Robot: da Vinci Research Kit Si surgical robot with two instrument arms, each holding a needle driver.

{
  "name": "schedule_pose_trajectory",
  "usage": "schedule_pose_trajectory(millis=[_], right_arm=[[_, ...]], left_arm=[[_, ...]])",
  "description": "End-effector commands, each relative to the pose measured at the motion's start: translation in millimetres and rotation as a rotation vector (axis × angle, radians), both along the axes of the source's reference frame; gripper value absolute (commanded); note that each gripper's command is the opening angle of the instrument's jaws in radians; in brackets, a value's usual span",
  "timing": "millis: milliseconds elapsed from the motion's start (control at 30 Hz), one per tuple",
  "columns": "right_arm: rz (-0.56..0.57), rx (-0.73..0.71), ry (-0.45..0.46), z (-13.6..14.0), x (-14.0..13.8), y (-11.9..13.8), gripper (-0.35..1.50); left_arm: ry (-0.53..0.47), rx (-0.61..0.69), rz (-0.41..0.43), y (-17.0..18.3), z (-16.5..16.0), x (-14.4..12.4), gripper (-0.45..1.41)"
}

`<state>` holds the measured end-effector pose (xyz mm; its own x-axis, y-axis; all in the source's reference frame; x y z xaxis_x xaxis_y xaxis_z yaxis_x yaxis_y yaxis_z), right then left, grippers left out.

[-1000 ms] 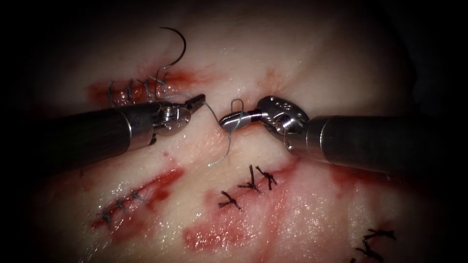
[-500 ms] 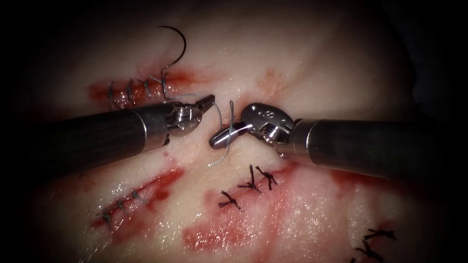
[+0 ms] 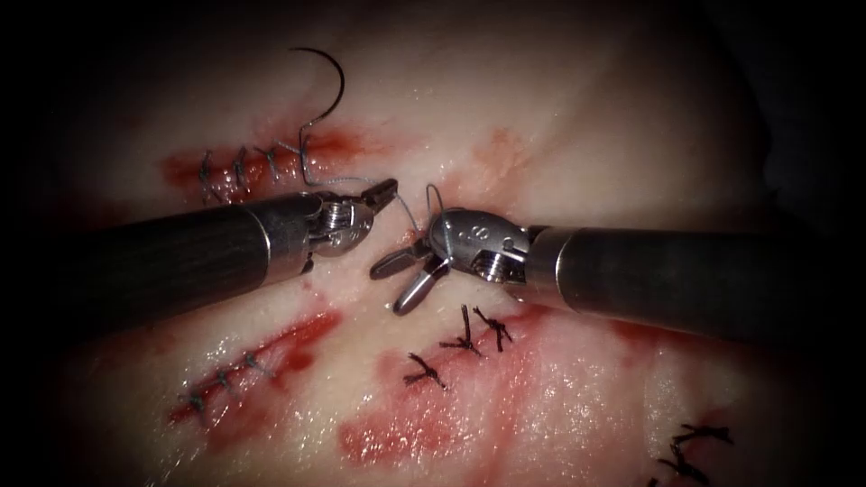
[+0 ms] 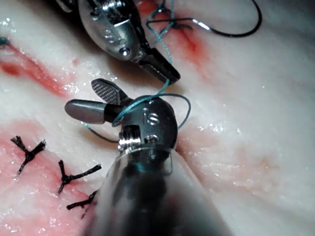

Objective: Wound Closure

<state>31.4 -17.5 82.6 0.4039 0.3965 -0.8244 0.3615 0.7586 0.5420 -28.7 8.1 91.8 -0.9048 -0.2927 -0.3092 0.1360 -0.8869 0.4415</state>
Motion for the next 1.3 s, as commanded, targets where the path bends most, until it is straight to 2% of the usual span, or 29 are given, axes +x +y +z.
schedule_pose_trajectory(millis=[33,67,267,467,667,900,1000,1033,1067,1100,1300], right_arm=[[-0.005,-0.013,-0.009,0.4,1.2,0.5,0.89],[-0.044,-0.079,-0.049,0.5,1.9,0.4,0.91],[-0.141,-0.201,-0.167,0.4,3.7,-0.2,0.83],[-0.218,-0.276,-0.248,1.1,5.2,-1.7,0.89],[-0.303,-0.337,-0.34,1.8,5.0,-2.8,0.94],[-0.34,-0.357,-0.384,2.1,4.4,-3.0,0.79],[-0.338,-0.36,-0.386,2.5,4.6,-3.1,0.64],[-0.34,-0.366,-0.383,2.6,4.6,-3.1,0.31],[-0.347,-0.368,-0.378,2.8,4.6,-3.2,-0.2],[-0.355,-0.372,-0.373,3.0,4.6,-3.3,-0.35],[-0.358,-0.372,-0.374,3.3,4.1,-2.8,-0.35]], left_arm=[[-0.002,-0.003,0.001,0.6,0.4,-0.6,-0.45],[-0.003,-0.003,0.003,0.5,0.4,-0.4,-0.45],[-0.01,-0.003,0.012,0.2,0.2,0.5,-0.45],[-0.006,-0.004,0.014,-0.2,-0.1,1.1,-0.45],[0.005,-0.006,0.01,-0.6,-0.4,1.6,-0.45],[0.007,-0.007,0.01,-1.1,-0.6,1.8,-0.45],[0.008,-0.007,0.009,-1.2,-0.6,1.8,-0.45],[0.009,-0.008,0.009,-1.3,-0.6,1.8,-0.45],[0.009,-0.008,0.008,-1.4,-0.6,1.8,-0.45],[0.011,-0.009,0.007,-1.6,-0.7,1.8,-0.45],[0.018,-0.008,0.005,-2.9,-1.4,2.2,-0.45]])
